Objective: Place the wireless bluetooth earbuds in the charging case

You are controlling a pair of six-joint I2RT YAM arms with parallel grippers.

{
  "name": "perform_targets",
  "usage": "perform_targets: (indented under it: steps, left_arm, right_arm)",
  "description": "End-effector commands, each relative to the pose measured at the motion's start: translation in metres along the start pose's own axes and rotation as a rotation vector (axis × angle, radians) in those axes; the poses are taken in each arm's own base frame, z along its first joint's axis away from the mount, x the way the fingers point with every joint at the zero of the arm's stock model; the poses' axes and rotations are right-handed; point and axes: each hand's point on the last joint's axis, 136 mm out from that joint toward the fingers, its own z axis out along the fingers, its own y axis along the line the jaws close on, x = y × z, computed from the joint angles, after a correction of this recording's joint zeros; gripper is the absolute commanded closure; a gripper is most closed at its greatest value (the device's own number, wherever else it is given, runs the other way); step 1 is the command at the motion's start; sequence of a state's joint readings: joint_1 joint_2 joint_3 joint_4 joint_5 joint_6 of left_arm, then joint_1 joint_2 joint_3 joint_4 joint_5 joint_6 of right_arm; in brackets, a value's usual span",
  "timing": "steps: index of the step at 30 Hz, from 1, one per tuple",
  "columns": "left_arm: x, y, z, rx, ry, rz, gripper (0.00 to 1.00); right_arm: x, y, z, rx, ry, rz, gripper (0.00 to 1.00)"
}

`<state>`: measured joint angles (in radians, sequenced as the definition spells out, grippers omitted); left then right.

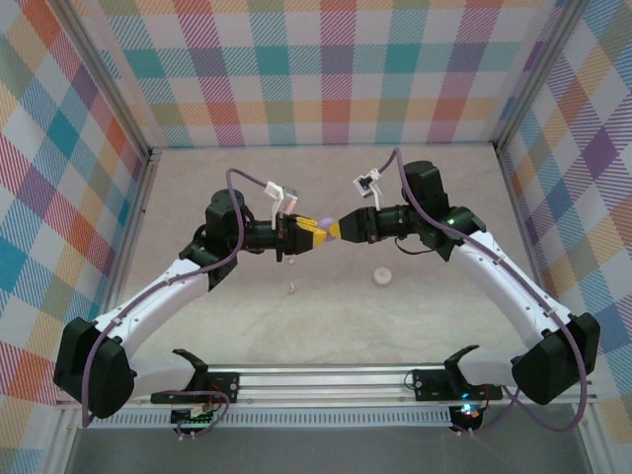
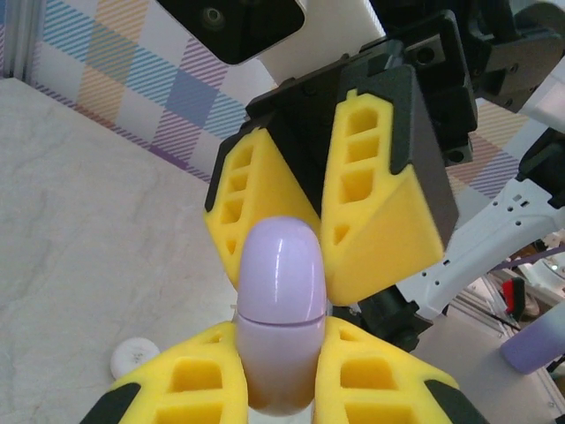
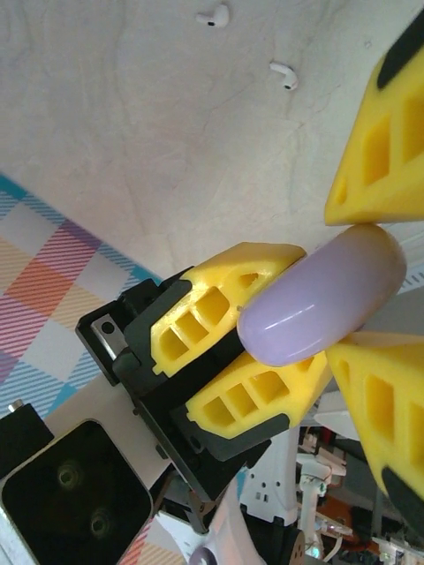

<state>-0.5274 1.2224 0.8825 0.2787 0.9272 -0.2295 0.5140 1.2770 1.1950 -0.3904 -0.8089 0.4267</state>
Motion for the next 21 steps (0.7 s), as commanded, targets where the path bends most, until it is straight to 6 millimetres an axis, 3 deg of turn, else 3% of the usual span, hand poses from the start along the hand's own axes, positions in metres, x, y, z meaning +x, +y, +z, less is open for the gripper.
perform_targets:
  steps: [1, 7, 11, 13, 21]
  left_arm:
    - [-0.01, -0.016, 0.002, 0.074, 0.006, 0.002, 1.0]
    - [-0.015, -0.009, 0.009, 0.076, 0.006, -0.059, 1.0]
    - [-0.014, -0.003, 0.014, 0.077, 0.022, -0.096, 1.0]
    - [-0.015, -0.001, 0.015, 0.082, 0.025, -0.107, 1.0]
    - [-0.008, 0.004, 0.015, 0.055, 0.039, -0.13, 1.0]
  right_arm:
    - [-0.006, 0.014, -0.001, -0.071, -0.037, -0.066, 0.71]
    - [0.007, 0.019, -0.003, -0.121, -0.037, -0.099, 0.77]
    - [0.01, 0.025, 0.0, -0.189, -0.014, -0.095, 0.61]
    - [0.01, 0.027, 0.001, -0.209, -0.005, -0.095, 0.6]
    - [0.01, 0.019, 0.007, -0.207, 0.019, -0.068, 0.87]
